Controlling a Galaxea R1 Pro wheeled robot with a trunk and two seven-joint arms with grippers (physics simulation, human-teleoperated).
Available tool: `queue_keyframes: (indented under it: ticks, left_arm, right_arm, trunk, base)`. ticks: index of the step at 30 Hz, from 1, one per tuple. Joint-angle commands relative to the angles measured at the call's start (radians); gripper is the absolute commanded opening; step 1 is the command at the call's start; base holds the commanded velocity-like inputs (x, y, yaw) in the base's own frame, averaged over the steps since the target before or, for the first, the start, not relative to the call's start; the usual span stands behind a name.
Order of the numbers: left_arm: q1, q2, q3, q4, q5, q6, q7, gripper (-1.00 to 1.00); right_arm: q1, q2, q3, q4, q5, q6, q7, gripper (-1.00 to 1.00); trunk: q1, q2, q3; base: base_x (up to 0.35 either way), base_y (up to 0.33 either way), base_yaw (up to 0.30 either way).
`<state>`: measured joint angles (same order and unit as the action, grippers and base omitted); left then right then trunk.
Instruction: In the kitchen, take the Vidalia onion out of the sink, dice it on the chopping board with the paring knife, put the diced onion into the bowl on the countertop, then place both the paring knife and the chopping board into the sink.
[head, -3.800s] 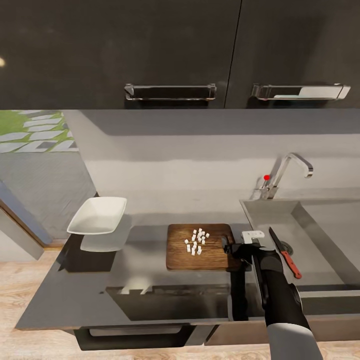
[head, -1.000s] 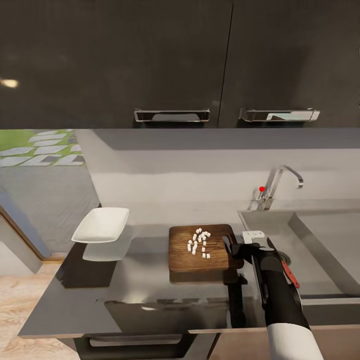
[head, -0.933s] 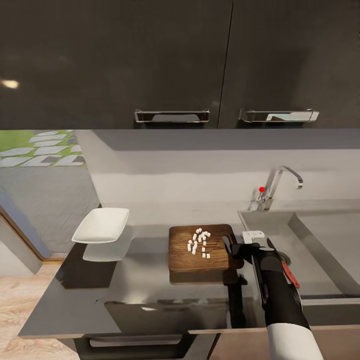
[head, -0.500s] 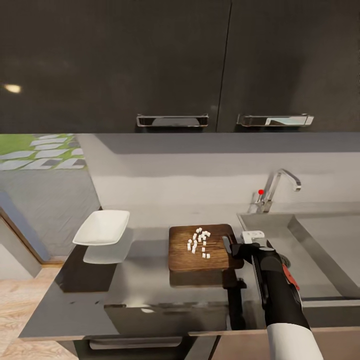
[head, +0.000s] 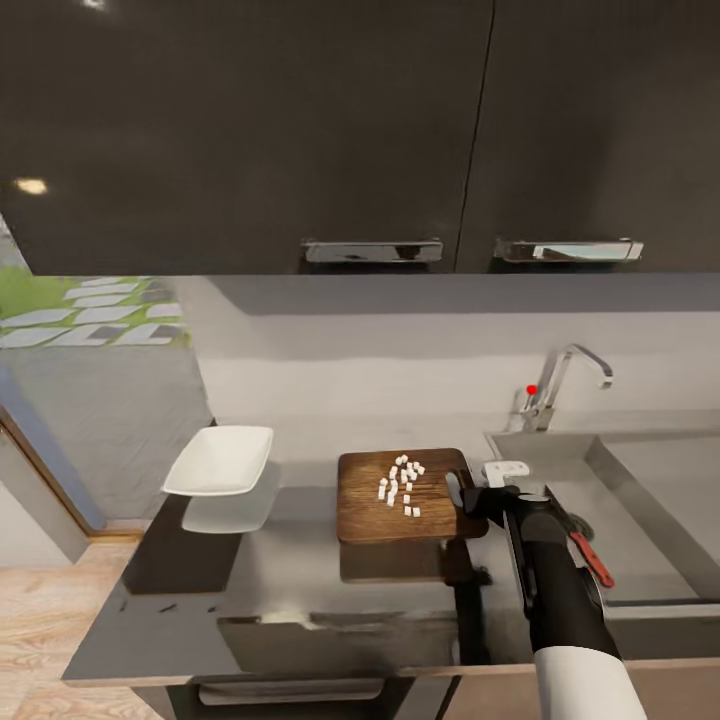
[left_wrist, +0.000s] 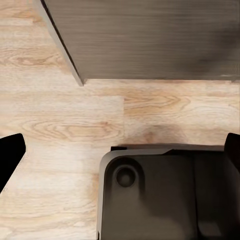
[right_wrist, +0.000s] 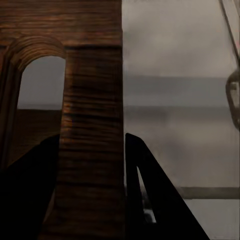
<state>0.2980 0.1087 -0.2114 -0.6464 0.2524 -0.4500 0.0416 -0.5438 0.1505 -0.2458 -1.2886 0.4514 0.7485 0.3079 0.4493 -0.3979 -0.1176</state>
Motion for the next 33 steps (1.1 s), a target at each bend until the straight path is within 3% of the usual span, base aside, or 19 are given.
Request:
queue_keyframes:
  ticks: [1, 26, 33]
  left_arm:
    - [0.0, 0.002, -0.008, -0.001, 0.01, -0.003, 0.004, 1.0]
    - [0.0, 0.002, -0.008, -0.002, 0.01, -0.003, 0.004, 1.0]
    - [0.0, 0.002, -0.008, -0.001, 0.01, -0.003, 0.004, 1.0]
  right_arm:
    - [-0.001, 0.001, -0.003, -0.002, 0.009, 0.003, 0.01, -1.0]
    - [-0.001, 0.001, -0.003, -0.002, 0.009, 0.003, 0.01, -1.0]
    - [-0.001, 0.001, -0.003, -0.002, 0.009, 0.003, 0.01, -1.0]
  trunk:
    - [0.001, -0.002, 0.0]
    - [0.001, -0.002, 0.039]
    - [0.001, -0.002, 0.05]
  base:
    - [0.0, 0.295, 0.0]
    - [0.0, 0.305, 0.0]
    - [0.0, 0.109, 0.0]
